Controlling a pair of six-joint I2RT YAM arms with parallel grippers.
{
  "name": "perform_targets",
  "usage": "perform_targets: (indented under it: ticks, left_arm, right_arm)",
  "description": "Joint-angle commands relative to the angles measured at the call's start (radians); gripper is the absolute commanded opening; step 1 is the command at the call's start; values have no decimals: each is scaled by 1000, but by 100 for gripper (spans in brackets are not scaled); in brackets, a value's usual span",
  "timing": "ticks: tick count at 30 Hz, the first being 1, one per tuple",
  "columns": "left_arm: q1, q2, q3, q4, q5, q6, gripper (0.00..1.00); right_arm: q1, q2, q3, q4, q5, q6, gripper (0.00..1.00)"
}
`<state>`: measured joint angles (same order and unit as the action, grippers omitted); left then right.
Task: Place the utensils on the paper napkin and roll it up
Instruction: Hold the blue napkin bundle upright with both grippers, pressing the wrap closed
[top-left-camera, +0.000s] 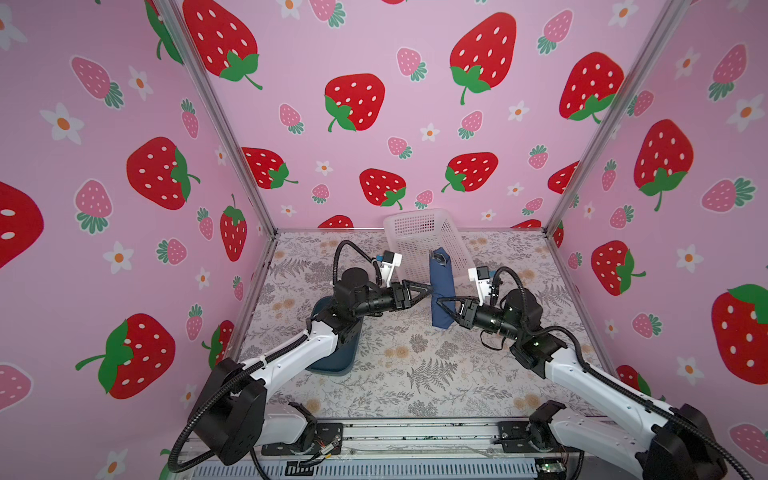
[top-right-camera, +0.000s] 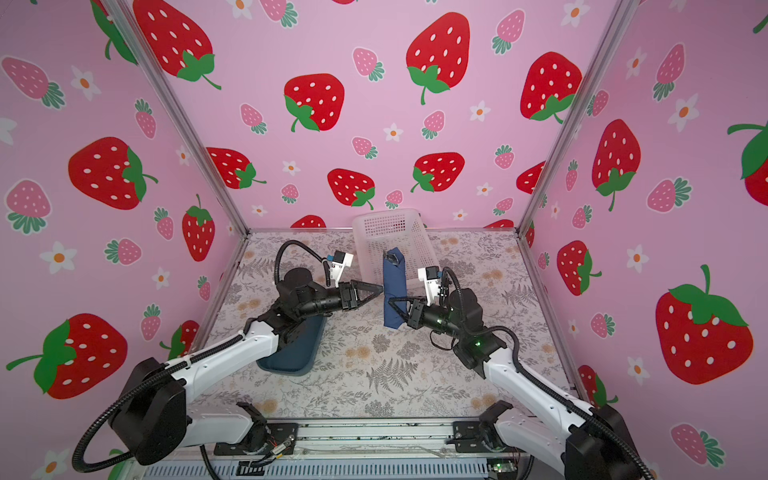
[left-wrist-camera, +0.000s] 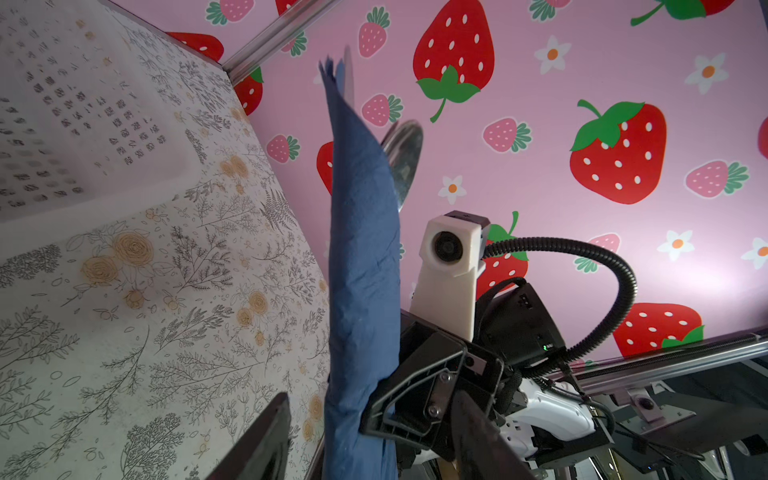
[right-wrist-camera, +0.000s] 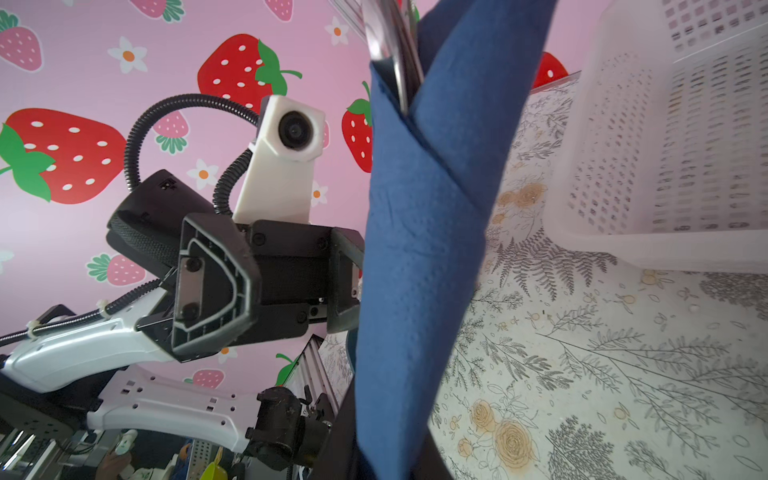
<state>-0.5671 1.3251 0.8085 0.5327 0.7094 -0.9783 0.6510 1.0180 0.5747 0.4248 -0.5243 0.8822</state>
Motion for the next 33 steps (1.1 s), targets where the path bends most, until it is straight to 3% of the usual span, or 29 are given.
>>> perform_targets:
  ticks: [1, 11, 22, 25, 33]
  left_arm:
    - [8, -12, 0, -32, -15, 21, 63]
    - [5, 90, 58, 147, 95, -78, 65]
    - [-12, 165, 99, 260, 130, -155, 63]
    - [-16, 168, 108, 262, 141, -154, 58]
    - [-17, 147, 93, 272, 128, -151, 29]
  right_arm:
    - [-13, -31, -4, 31, 27, 20, 15]
    - [-14, 10, 24, 113, -132, 33, 15]
    - [-14, 45, 25, 218, -207, 84, 15]
    - [-14, 51, 27, 227, -216, 86, 16]
    - [-14, 52, 21, 225, -212, 86, 17]
